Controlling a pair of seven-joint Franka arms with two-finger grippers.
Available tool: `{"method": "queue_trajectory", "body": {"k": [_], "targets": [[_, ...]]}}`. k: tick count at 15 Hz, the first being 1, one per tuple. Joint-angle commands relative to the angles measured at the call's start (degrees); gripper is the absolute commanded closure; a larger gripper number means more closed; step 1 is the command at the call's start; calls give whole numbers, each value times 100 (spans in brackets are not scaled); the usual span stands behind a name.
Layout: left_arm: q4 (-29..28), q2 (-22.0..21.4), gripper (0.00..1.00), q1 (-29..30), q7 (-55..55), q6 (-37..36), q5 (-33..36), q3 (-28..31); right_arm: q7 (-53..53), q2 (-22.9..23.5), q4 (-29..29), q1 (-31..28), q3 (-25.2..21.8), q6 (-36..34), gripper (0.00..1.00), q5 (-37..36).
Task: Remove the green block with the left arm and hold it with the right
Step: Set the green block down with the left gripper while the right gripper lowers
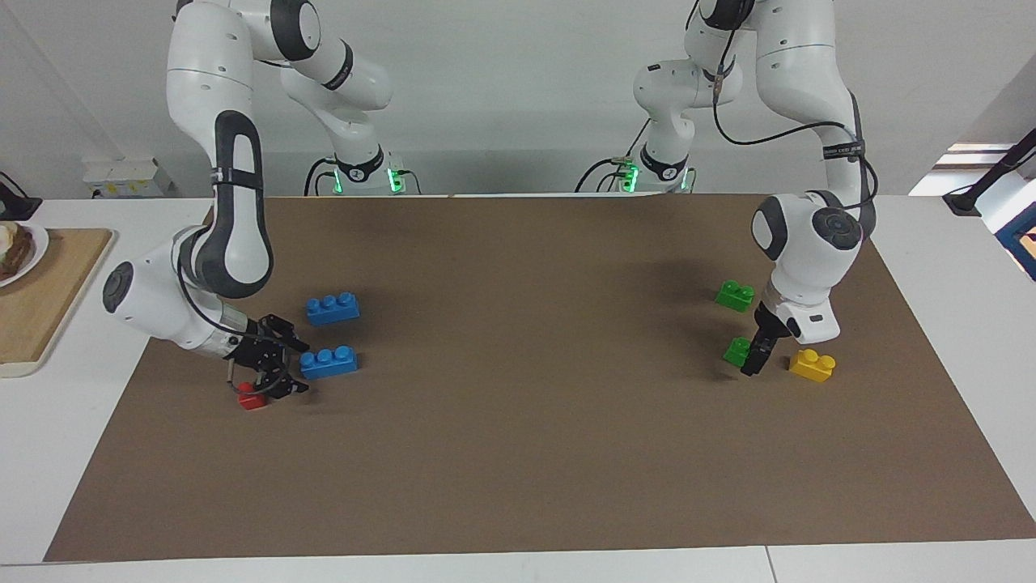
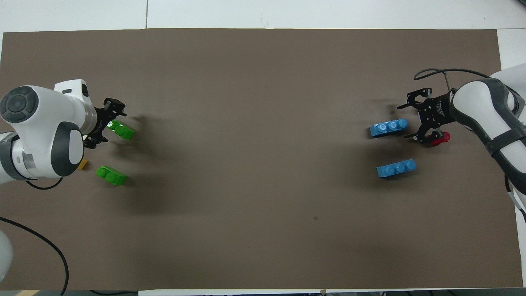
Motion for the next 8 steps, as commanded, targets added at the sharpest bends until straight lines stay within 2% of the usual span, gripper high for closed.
{"method": "queue_trajectory", "body": {"k": [1, 3, 6, 8], "targets": [[414, -241, 0, 45, 28, -847, -30, -39, -102, -328, 91, -125, 80, -288, 0, -25], [687, -293, 0, -17, 185, -1226, -4, -65, -93, -573, 232, -125, 62, -561, 0, -68], [828, -618, 0, -26, 755, -1596, 31, -92, -190, -1004, 399, -301, 53, -1017, 0, -130], [1038, -724, 0, -26, 1824, -1903, 40, -92, -374, -1215, 679, -318, 53, -1526, 0, -357]]}}
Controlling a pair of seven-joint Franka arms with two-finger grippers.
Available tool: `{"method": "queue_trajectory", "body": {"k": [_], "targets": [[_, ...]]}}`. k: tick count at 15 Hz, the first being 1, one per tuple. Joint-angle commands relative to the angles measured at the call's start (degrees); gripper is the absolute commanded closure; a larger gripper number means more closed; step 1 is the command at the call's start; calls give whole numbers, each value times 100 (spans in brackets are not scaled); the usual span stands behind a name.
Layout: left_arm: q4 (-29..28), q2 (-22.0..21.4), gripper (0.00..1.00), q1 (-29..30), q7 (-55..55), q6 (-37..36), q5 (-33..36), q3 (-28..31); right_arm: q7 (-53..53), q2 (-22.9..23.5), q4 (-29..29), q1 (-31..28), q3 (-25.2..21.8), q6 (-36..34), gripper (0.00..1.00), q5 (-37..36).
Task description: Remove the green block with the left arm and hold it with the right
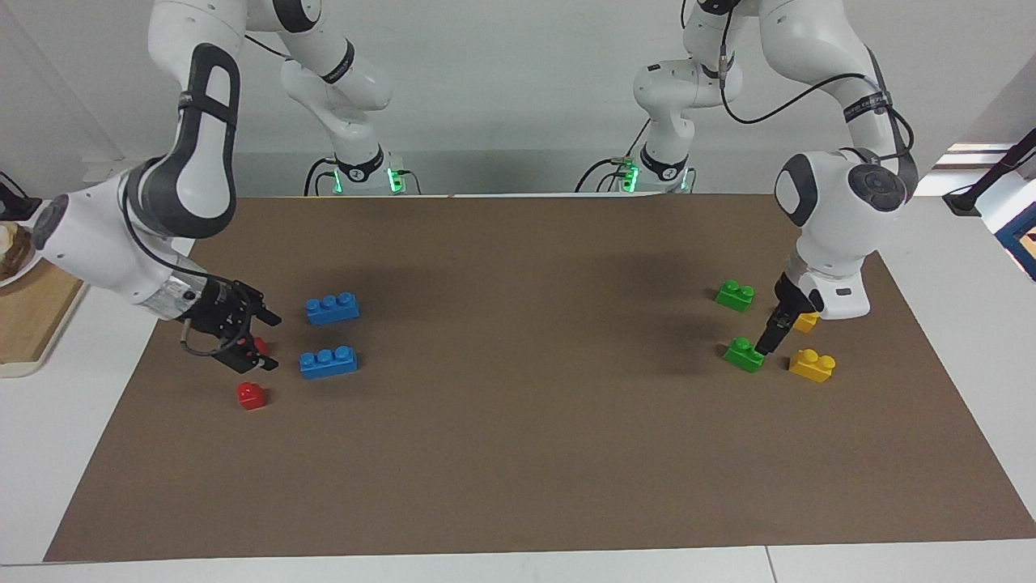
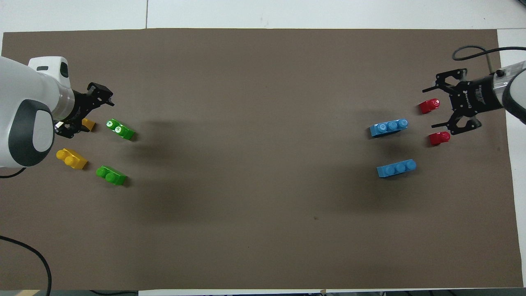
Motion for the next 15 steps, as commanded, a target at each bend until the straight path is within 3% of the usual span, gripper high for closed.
{"method": "queue_trajectory", "body": {"k": [1, 5, 10, 12, 15], "targets": [[392, -189, 0, -9, 1322, -653, 29, 28, -487, -321, 346, -103, 63, -581, 0, -438], [1079, -259, 0, -8, 2749, -1533, 29, 37, -2190, -918, 523, -24, 81, -1055, 0, -1124], [1124, -873, 0, -17, 3428, -2192, 11, 2, -4722, -1718, 514, 186, 160, -1960, 0, -1800], [1141, -1015, 0, -9, 3463, -2421, 11, -25, -5260, -1868, 514, 555, 160, -2112, 0, -2292], [1142, -1190, 0, -9, 3797, -2580, -15, -34, -5245, -2114, 339, 828, 194, -2103, 0, -2356]]}}
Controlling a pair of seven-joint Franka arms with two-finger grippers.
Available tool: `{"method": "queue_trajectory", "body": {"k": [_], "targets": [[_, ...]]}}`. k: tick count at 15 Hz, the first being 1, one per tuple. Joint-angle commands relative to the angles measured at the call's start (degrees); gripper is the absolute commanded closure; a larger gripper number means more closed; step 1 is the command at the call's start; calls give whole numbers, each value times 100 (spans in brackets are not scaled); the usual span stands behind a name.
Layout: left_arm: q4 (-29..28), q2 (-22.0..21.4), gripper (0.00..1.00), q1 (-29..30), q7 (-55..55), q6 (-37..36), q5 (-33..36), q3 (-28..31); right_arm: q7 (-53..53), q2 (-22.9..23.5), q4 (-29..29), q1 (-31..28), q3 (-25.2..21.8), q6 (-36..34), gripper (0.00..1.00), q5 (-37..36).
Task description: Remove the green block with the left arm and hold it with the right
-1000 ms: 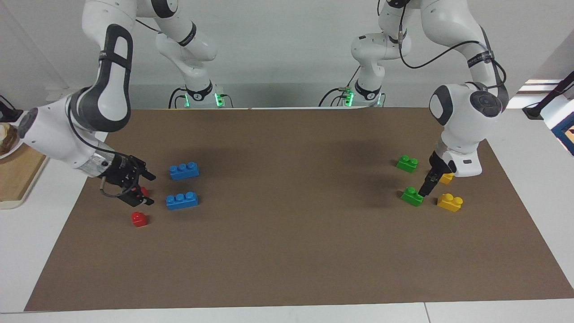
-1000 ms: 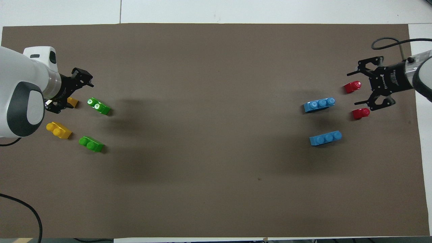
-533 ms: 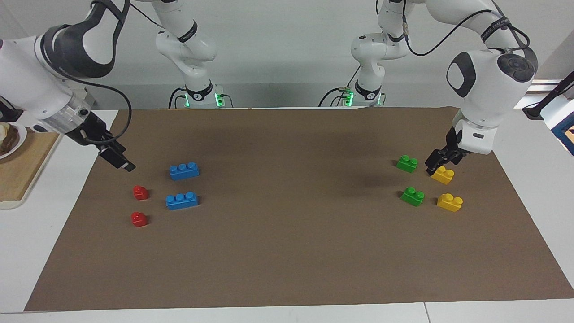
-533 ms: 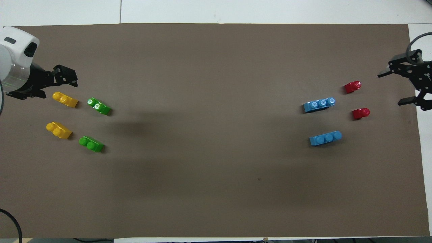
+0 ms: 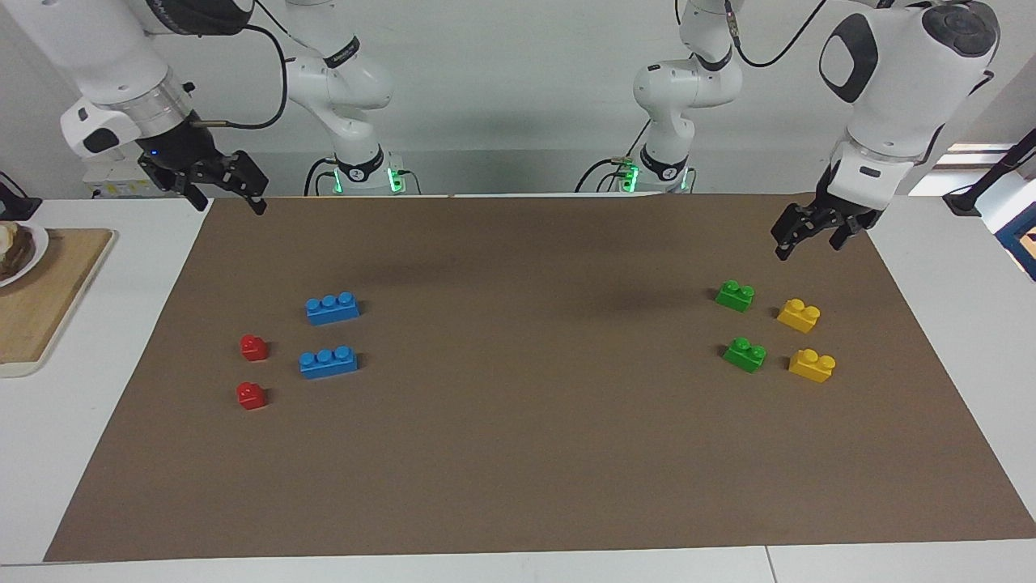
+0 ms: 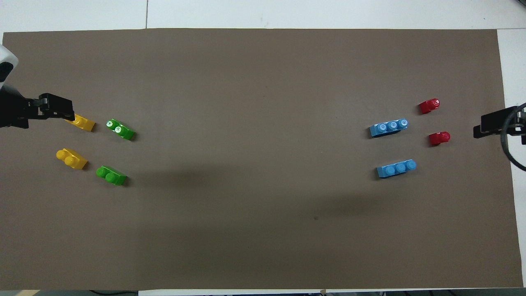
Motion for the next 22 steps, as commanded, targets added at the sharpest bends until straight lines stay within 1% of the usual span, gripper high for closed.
{"method": "queue_trajectory", "body": {"k": [1, 2, 5, 7, 9, 11, 13, 14, 22], "targets": [[-38, -214, 0, -19, 285, -173, -15, 28, -209, -243, -312, 275, 47, 65, 0, -136], [-38, -224, 0, -19, 338, -190, -15, 28, -218, -278, -400, 407, 48, 161, 0, -136], [-29, -232, 0, -19, 348, -339, -15, 10, -244, -270, -436, 435, 48, 390, 0, -136], [-12, -259, 0, -19, 348, -497, -24, 10, -253, -209, -436, 426, 48, 400, 0, -206], [172, -259, 0, -19, 348, -664, -50, 10, -262, -173, -436, 417, 48, 417, 0, -312], [217, -241, 0, -19, 295, -612, -85, 19, -262, -173, -436, 417, 48, 409, 0, -338], [226, -224, 0, -1, 234, -533, -409, 37, -253, -173, -444, 426, 48, 409, 0, -338], [217, -232, 0, -1, 216, -524, -454, 37, -244, -173, -445, 426, 48, 417, 0, -338], [208, -250, 0, -1, 181, -480, -446, 37, -244, -182, -462, 391, 48, 356, 0, -330]]}}
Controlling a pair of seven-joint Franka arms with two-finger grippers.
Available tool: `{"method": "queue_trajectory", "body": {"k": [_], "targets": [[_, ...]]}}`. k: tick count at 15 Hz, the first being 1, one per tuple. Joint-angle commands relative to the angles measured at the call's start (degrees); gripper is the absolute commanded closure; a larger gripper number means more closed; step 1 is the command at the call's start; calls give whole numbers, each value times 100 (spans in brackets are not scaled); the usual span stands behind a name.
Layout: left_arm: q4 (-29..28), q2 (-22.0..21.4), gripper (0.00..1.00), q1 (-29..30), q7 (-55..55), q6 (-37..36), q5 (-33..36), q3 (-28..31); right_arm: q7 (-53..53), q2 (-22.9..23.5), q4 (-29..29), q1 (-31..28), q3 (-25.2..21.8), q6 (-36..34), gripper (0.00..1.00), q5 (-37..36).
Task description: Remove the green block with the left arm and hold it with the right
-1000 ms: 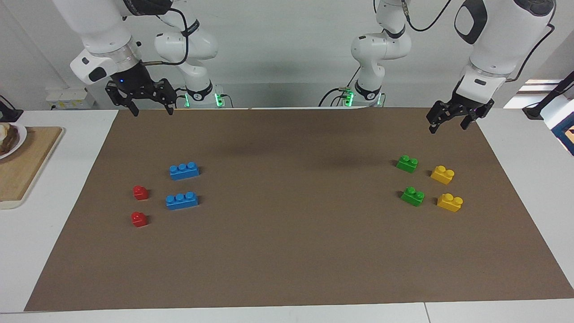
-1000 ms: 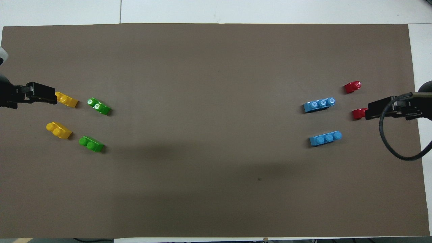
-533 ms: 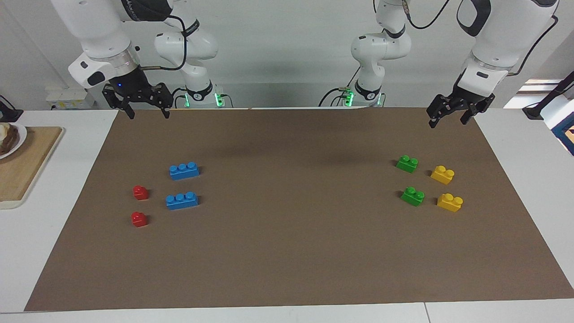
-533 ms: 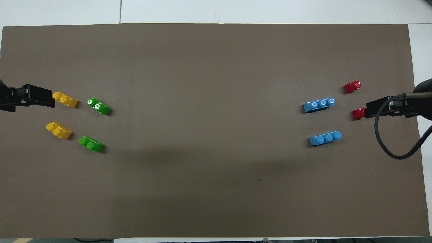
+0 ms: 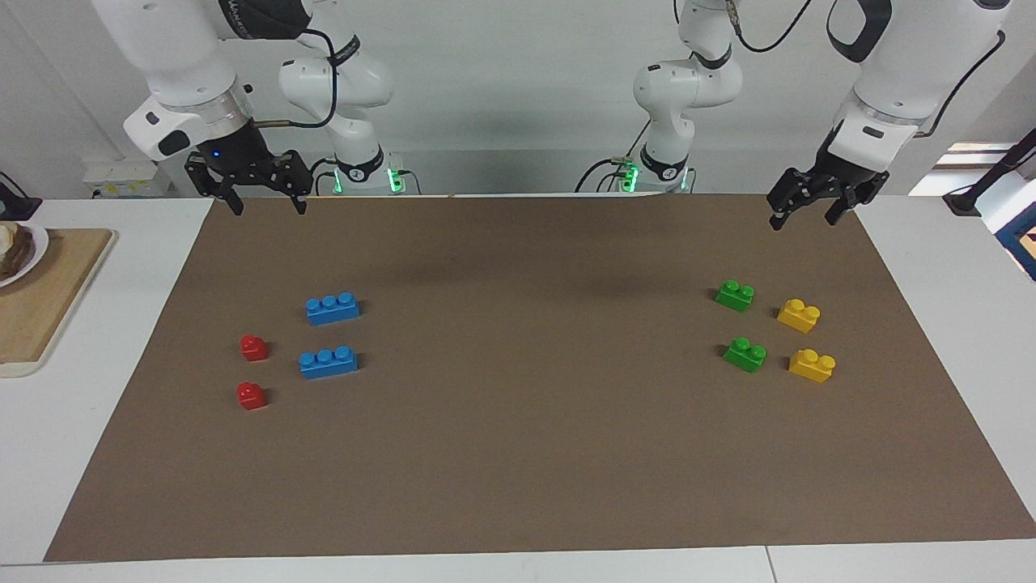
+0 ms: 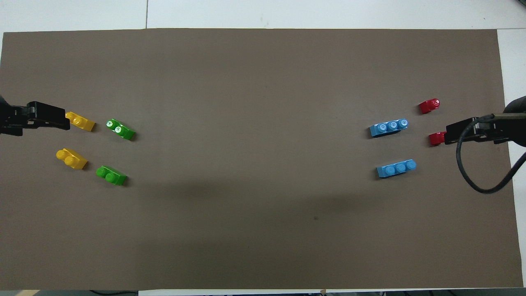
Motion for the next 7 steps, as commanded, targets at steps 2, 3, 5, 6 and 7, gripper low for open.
{"method": "queue_trajectory", "body": {"k": [2, 3, 5, 6, 7], "targets": [[32, -43, 0, -3, -47, -16, -85, 16, -117, -85, -126, -62, 33, 62, 0, -99], [32, -43, 0, 5, -47, -16, -85, 16, -117, -85, -126, -62, 33, 62, 0, -90], [32, -43, 0, -3, -47, -16, -85, 16, -108, -85, -126, -54, 33, 62, 0, -81], [32, -43, 0, 5, -47, -25, -85, 16, -108, -85, -126, -45, 33, 62, 0, -81], [23, -43, 0, 5, -47, -25, -85, 24, -108, -85, -126, -45, 33, 62, 0, -81]]}}
